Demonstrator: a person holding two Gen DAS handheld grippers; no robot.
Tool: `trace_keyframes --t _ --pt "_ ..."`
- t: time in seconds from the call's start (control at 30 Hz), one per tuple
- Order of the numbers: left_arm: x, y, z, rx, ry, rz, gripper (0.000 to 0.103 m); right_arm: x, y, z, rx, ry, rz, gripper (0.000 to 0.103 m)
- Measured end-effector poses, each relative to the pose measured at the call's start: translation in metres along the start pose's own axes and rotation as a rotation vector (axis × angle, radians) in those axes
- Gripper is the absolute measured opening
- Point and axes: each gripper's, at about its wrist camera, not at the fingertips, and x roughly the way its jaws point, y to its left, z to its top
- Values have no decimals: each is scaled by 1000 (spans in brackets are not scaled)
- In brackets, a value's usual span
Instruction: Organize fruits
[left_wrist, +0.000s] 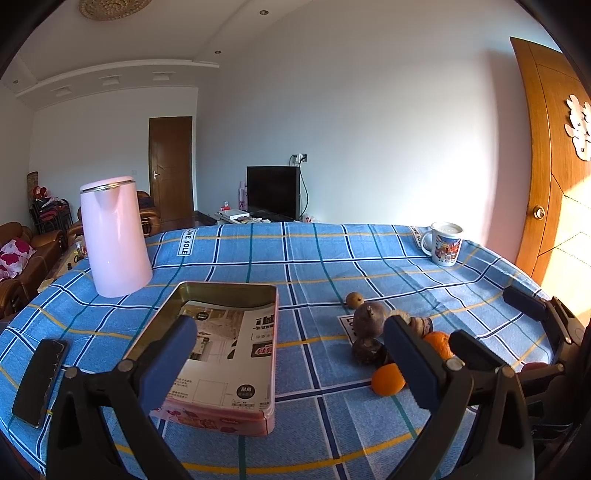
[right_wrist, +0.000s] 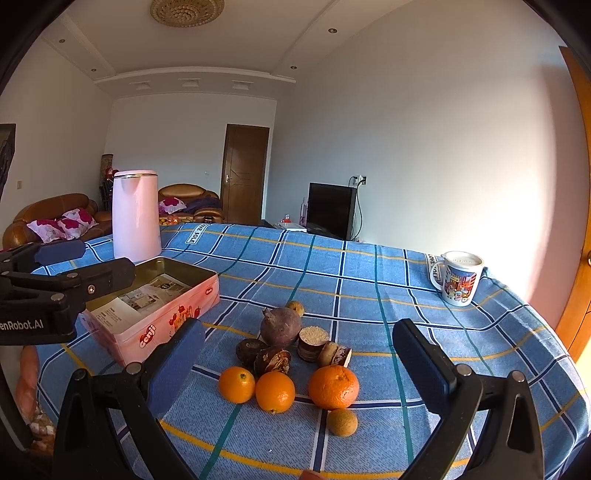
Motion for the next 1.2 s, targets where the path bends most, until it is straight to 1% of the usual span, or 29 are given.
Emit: trace_keyframes --t 0.17,0.3,0.5,0.57,0.67,0.73,0.77,0.8,0.83,0.9,0.97,1.0,1.1,1.17,1.2 --pt "4 -5 -3 10 5 -2 103 -1 -7 -5 17 5 -2 102" --pt "13 -11 -11 16 27 -12 103 -2 -19 -17 43 14 -1 102" --pt "32 -30 -29 50 93 -82 103 5 -45 -47 95 73 -27 102" --pt "39 -38 -34 64 117 -104 103 10 -52 -56 117 99 -19 102" --pt "47 -49 -40 82 151 -138 99 15 -57 -63 130 123 -3 99" --pt "52 -55 -41 92 168 -160 90 18 -58 -64 134 136 17 88" --pt "55 -58 -42 99 177 -170 88 21 -58 -65 138 143 33 85" --pt "58 -60 -43 102 190 -174 86 23 -58 -66 141 152 47 79" --pt "61 -63 -43 101 203 -186 83 25 -57 -67 143 161 58 75" --pt "66 -66 -44 100 227 -215 80 29 -57 -68 143 172 69 72" --pt "70 -72 -46 103 245 -233 79 33 -57 -69 148 187 82 65" --pt "71 -75 -46 111 253 -245 75 35 -57 -69 149 196 89 59" --pt "76 -80 -48 122 274 -260 71 41 -59 -70 155 220 102 51" --pt "81 -83 -50 130 296 -270 64 44 -59 -71 152 234 115 44" --pt "83 -83 -51 125 305 -286 61 46 -59 -72 148 243 118 39"
